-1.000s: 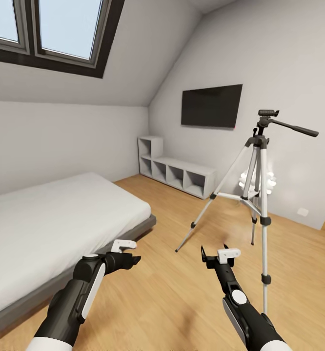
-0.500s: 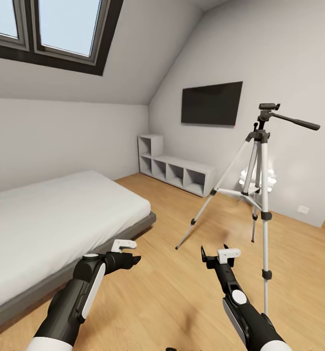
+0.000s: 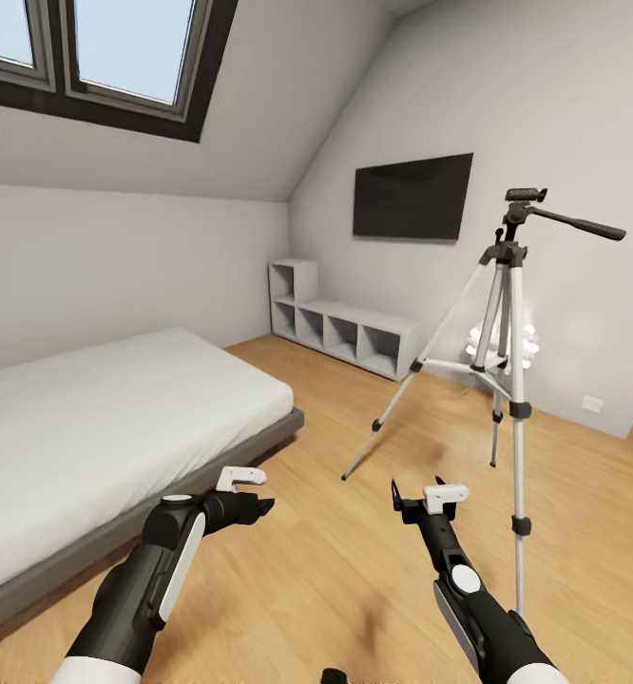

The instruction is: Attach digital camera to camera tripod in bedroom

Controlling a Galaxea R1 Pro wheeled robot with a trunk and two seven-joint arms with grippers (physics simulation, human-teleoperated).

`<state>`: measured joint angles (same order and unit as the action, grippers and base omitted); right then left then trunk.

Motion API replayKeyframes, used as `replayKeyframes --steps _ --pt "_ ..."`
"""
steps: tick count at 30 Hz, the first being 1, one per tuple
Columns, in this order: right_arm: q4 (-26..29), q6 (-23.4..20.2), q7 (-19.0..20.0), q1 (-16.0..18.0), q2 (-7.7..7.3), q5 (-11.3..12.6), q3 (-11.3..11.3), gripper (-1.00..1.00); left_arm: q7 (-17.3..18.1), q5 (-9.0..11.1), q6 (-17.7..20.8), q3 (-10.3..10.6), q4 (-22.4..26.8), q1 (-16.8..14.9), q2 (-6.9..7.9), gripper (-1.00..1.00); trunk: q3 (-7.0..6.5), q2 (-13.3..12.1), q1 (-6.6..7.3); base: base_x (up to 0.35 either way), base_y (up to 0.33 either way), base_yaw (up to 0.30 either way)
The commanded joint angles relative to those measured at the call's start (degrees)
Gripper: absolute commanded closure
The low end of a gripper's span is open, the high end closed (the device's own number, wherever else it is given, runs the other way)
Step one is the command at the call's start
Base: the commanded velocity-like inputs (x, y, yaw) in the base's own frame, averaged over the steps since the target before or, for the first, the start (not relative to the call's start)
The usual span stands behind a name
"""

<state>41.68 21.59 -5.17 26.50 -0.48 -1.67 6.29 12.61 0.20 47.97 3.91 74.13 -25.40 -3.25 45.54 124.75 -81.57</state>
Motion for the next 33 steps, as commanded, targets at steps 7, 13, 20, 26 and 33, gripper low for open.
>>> replayKeyframes --steps 7,13,20,26,33 --pt "0.0 0.1 -0.5 0.0 -0.05 -0.2 0.2 -1.00 0.1 0.0 0.3 0.0 0.0 0.0 -0.05 -1.00 1.32 2.8 -1.53 0.000 0.000 0.000" --pt "0.0 0.2 -0.5 0.0 -0.05 -0.2 0.3 -1.00 0.2 0.0 0.3 0.0 0.0 0.0 -0.01 -1.00 2.40 5.3 -2.85 0.000 0.000 0.000" --pt "0.0 0.2 -0.5 0.0 -0.05 -0.2 0.3 -1.00 0.3 0.0 0.2 0.0 0.0 0.0 0.11 -1.00 3.65 8.1 -4.39 0.000 0.000 0.000" --pt "0.0 0.2 -0.5 0.0 -0.05 -0.2 0.3 -1.00 0.5 0.0 0.1 0.0 0.0 0.0 0.23 -1.00 4.73 10.5 -5.71 0.000 0.000 0.000" --pt "0.0 0.2 -0.5 0.0 -0.05 -0.2 0.3 -1.00 0.5 0.0 0.1 0.0 -0.2 0.0 0.26 -1.00 5.99 13.3 -7.24 0.000 0.000 0.000"
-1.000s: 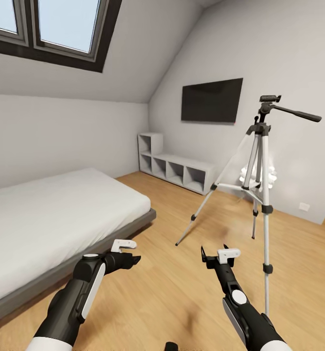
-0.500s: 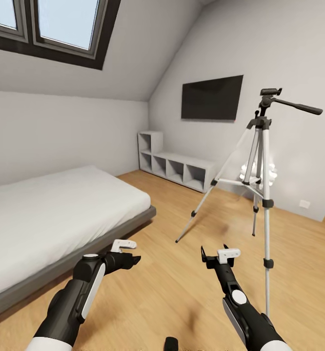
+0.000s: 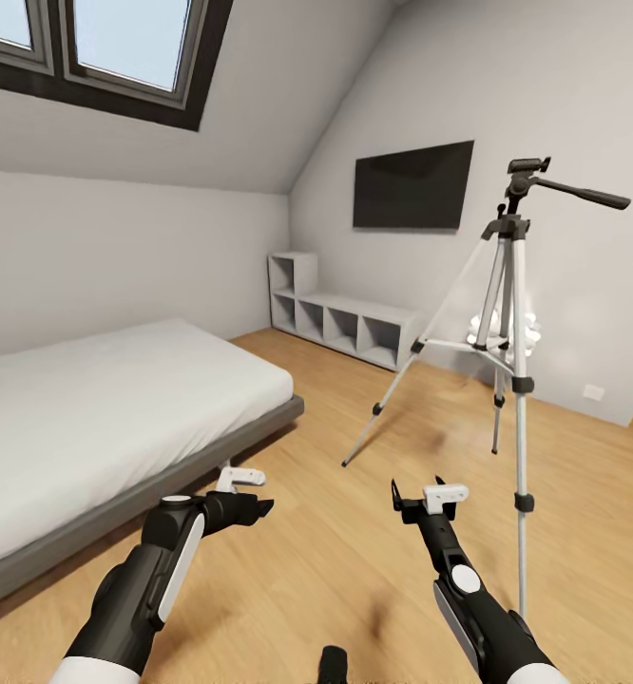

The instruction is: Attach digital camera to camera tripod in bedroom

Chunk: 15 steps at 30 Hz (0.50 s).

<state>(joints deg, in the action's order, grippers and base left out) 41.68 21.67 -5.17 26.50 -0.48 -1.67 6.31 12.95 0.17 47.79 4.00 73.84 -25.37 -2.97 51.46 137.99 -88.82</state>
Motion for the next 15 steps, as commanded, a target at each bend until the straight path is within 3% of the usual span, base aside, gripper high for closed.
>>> replayKeyframes --steps 1,15 --pt "0.0 0.1 -0.5 0.0 -0.05 -0.2 0.3 -1.00 0.1 0.0 0.3 0.0 0.0 0.0 -0.02 -1.00 0.24 0.4 -0.21 0.000 0.000 0.000" --pt "0.0 0.0 -1.9 0.0 -0.01 0.1 0.1 -1.00 0.1 0.0 0.4 1.5 -0.1 0.0 -0.01 -1.00 2.84 5.3 -2.90 0.000 0.000 0.000"
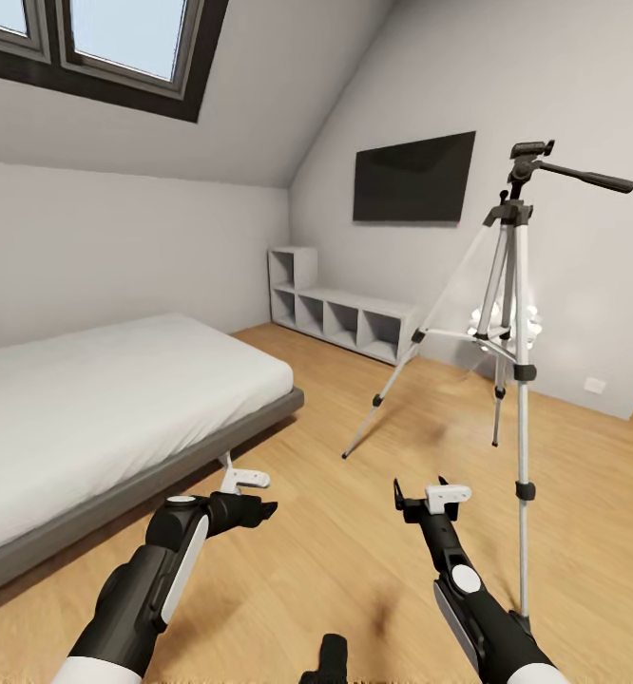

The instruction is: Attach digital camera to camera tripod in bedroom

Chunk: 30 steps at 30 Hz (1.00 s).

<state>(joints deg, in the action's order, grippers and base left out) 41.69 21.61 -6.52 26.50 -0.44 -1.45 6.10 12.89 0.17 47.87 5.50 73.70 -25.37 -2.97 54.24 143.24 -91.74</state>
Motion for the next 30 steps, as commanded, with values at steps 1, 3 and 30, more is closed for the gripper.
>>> replayKeyframes --steps 1,3,30 --pt "0.0 0.1 -1.5 0.0 -0.03 -0.1 0.2 -1.00 0.1 0.0 0.3 0.0 0.1 0.0 -0.02 -1.00 0.29 0.0 -0.01 0.000 0.000 0.000" --pt "0.0 0.1 -2.7 0.0 -0.02 -0.1 0.2 -1.00 0.1 0.0 0.3 0.0 0.1 0.0 -0.02 -1.00 0.73 0.1 -0.06 0.000 0.000 0.000" --pt "-0.1 2.1 -6.6 0.0 0.26 -0.1 4.2 -1.00 0.1 0.0 0.3 0.2 0.2 0.0 -0.02 -1.00 6.71 0.4 -0.76 0.000 0.000 0.000"
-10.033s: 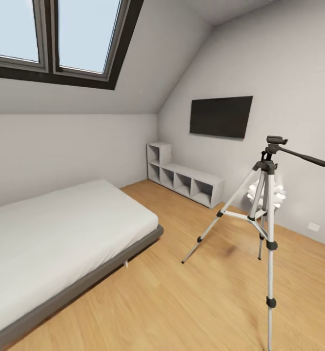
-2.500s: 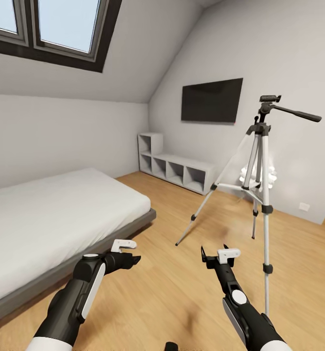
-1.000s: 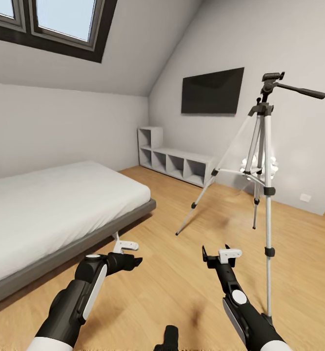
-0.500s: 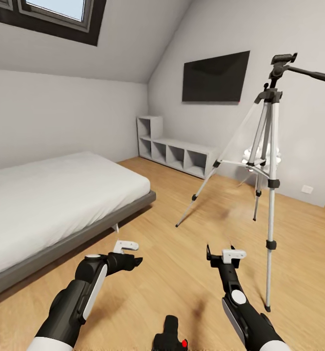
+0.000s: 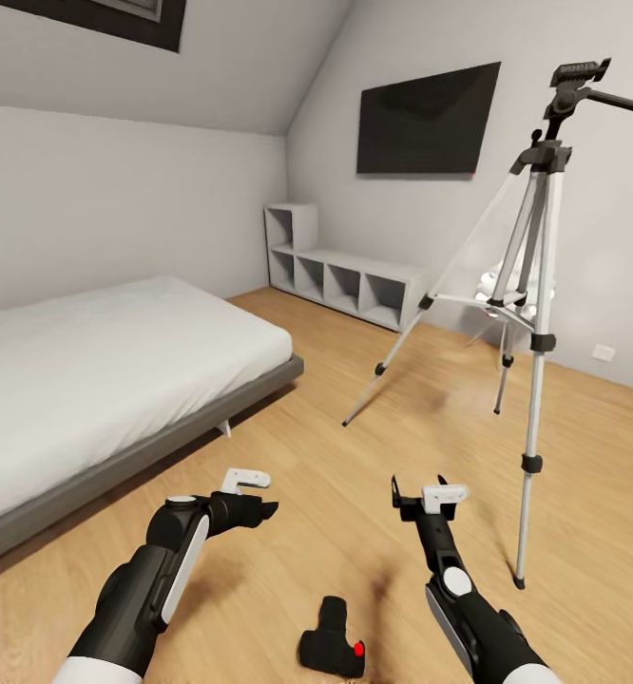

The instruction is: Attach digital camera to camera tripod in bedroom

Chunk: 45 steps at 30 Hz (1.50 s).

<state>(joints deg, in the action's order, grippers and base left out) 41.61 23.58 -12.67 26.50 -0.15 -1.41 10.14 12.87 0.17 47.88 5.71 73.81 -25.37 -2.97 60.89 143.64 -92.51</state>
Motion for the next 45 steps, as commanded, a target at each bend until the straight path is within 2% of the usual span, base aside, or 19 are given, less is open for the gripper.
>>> replayKeyframes --steps 1,6,9,10,12,24,31,33,35,38,39,40,41,43,44,45 --pt "-0.1 0.1 -0.4 0.0 -0.02 -0.2 0.8 -1.00 0.1 0.0 0.3 0.0 0.0 0.0 -0.01 -1.00 0.06 0.0 0.01 0.000 0.000 0.000" --pt "-0.1 0.2 -0.3 0.0 -0.02 -0.3 1.1 -1.00 0.2 0.0 0.1 0.1 0.0 0.0 -0.01 -1.00 0.06 0.0 0.01 0.000 0.000 0.000" --pt "-0.2 0.2 -0.3 0.0 -0.02 -0.3 1.1 -1.00 0.3 0.0 -0.1 1.2 0.0 0.0 0.00 -1.00 0.06 0.0 0.01 0.000 0.000 0.000" --pt "-0.2 0.2 -0.3 0.0 -0.02 -0.3 1.0 -1.00 0.3 0.0 -0.2 5.5 0.0 0.0 1.52 -1.00 0.06 0.0 0.01 -0.007 0.000 0.000" --pt "-0.2 0.1 -0.3 0.0 -0.02 -0.3 1.0 -1.00 0.3 0.0 -0.2 6.3 0.0 0.0 1.93 -1.00 0.06 0.0 0.01 -0.043 0.000 0.000" --pt "-0.4 0.1 -0.3 0.0 -0.01 -0.3 1.1 -1.00 0.3 0.0 -0.2 7.0 -0.4 0.0 2.71 -1.00 0.06 0.0 0.01 -0.029 0.000 0.000" --pt "-0.5 0.2 -0.2 0.0 -0.02 -0.3 1.1 -1.00 0.3 -0.1 -1.0 7.1 -4.6 0.0 2.89 -1.00 0.06 0.0 0.01 -0.001 0.000 0.000" --pt "-0.5 0.2 -0.2 0.0 -0.02 -0.3 1.2 -1.00 0.4 -0.1 -2.5 7.1 -6.2 0.0 3.18 -1.00 0.06 0.0 0.01 0.000 0.000 0.000" --pt "-0.5 0.2 0.1 0.0 -0.02 -0.3 1.2 -1.00 0.6 -0.1 -6.1 7.6 -8.3 0.0 3.97 -1.00 0.06 0.0 0.01 0.000 0.000 0.000" --pt "-0.5 0.2 0.8 0.0 -0.02 -0.3 1.2 -1.00 1.2 -0.2 -9.8 9.5 -10.2 0.0 4.59 -1.00 0.06 0.0 0.01 0.000 0.000 0.000" --pt "-0.5 0.2 1.7 0.0 -0.02 -0.3 1.2 -1.00 2.0 -0.2 -12.5 11.5 -11.3 0.0 5.29 -1.00 0.06 0.0 0.01 0.000 0.000 0.000" --pt "-0.5 0.2 2.3 0.0 -0.02 -0.3 1.2 -1.00 2.4 -0.2 -13.9 12.7 -11.8 0.0 5.79 -1.00 0.06 0.0 0.01 0.000 0.000 0.000" --pt "-0.5 0.2 3.6 0.0 -0.02 -0.3 1.2 -1.00 3.4 -0.2 -16.5 15.0 -12.7 0.0 6.94 -1.00 0.06 0.0 0.01 0.000 0.000 0.000" --pt "-0.5 0.2 5.1 0.0 -0.02 -0.3 1.2 -1.00 4.4 -0.2 -19.0 17.3 -13.2 0.0 8.25 -1.00 0.06 0.0 0.01 0.000 0.000 0.000" --pt "-0.5 0.2 6.6 0.0 -0.02 -0.3 1.2 -1.00 5.1 -0.2 -21.0 19.3 -13.5 0.0 9.49 -1.00 0.06 0.0 0.01 0.000 0.000 0.000" --pt "-0.5 0.2 7.3 0.0 -0.02 -0.3 1.2 -1.00 5.4 -0.2 -21.8 20.1 -13.7 0.0 10.07 -1.00 0.06 0.0 0.01 0.000 0.000 0.000"
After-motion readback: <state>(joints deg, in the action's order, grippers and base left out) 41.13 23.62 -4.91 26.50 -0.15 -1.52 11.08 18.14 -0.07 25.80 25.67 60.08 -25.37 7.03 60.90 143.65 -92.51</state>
